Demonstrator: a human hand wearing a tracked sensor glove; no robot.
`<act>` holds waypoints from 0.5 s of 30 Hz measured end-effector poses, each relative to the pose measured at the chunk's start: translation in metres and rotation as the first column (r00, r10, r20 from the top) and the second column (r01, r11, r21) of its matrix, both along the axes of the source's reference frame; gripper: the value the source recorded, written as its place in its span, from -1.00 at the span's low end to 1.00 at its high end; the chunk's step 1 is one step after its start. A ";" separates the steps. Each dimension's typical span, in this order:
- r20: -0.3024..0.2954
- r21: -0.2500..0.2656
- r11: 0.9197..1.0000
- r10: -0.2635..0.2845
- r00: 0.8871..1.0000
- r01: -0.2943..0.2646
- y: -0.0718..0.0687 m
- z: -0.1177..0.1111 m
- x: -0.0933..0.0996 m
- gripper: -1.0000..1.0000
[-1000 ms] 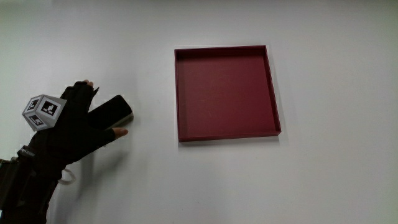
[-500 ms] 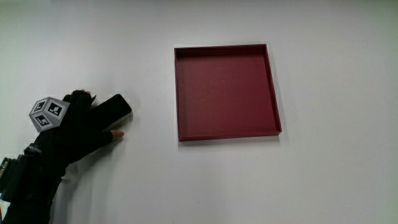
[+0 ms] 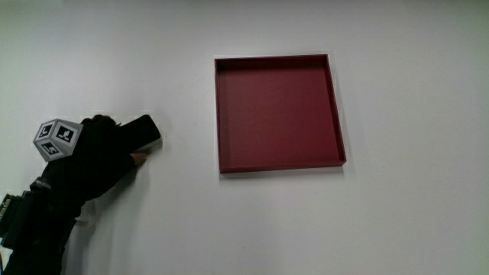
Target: Pick eraser
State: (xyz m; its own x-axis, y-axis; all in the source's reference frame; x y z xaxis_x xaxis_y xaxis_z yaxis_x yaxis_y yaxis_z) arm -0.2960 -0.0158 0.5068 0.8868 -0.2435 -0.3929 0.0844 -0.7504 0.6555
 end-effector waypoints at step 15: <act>0.029 0.023 1.000 -0.007 1.000 0.007 0.002 0.006 -0.003 0.32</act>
State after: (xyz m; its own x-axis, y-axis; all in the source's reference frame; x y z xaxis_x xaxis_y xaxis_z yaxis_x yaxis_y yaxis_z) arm -0.2990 -0.0141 0.5130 0.8960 -0.2412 -0.3729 0.0605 -0.7655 0.6406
